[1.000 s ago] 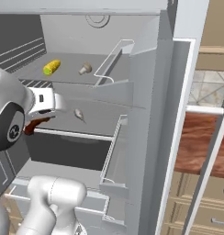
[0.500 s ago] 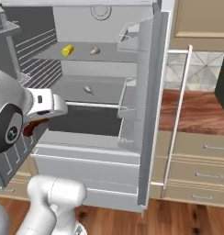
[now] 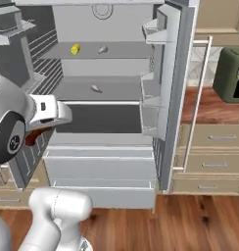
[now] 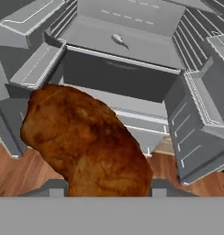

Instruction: Gather the corn and mushroom from the fridge and place them on a tray on the dining counter. Then gather the chicken drumstick and fish from the fridge and place them on the other tray.

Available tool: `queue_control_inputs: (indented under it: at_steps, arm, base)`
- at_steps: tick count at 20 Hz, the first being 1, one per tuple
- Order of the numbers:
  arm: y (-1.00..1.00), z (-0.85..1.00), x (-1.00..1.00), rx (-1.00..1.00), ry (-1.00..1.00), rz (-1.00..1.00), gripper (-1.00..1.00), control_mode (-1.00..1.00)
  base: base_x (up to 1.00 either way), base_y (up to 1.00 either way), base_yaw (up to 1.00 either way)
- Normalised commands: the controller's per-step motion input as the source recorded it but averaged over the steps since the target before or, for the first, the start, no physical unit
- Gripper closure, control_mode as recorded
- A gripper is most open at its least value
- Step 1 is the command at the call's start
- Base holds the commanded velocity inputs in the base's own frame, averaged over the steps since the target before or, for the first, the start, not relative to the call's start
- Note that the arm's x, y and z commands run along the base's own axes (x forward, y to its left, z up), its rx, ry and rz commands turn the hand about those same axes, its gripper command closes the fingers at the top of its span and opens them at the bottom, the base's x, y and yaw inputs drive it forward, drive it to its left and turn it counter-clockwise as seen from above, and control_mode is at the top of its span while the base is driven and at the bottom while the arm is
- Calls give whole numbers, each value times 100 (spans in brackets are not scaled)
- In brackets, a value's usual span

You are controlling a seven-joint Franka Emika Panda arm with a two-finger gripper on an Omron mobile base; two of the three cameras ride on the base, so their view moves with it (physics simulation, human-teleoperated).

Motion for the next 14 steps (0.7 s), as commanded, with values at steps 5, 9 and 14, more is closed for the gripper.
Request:
queue_control_inputs:
  at_steps: [5,9,14]
  arm:
    - [0,0,0,0,0,0,100,100]
    - [0,0,0,0,0,0,100,100]
    - [0,0,0,0,0,0,100,100]
  base:
    - [-79,9,-72]
    - [-41,2,-94]
    - [-34,0,-95]
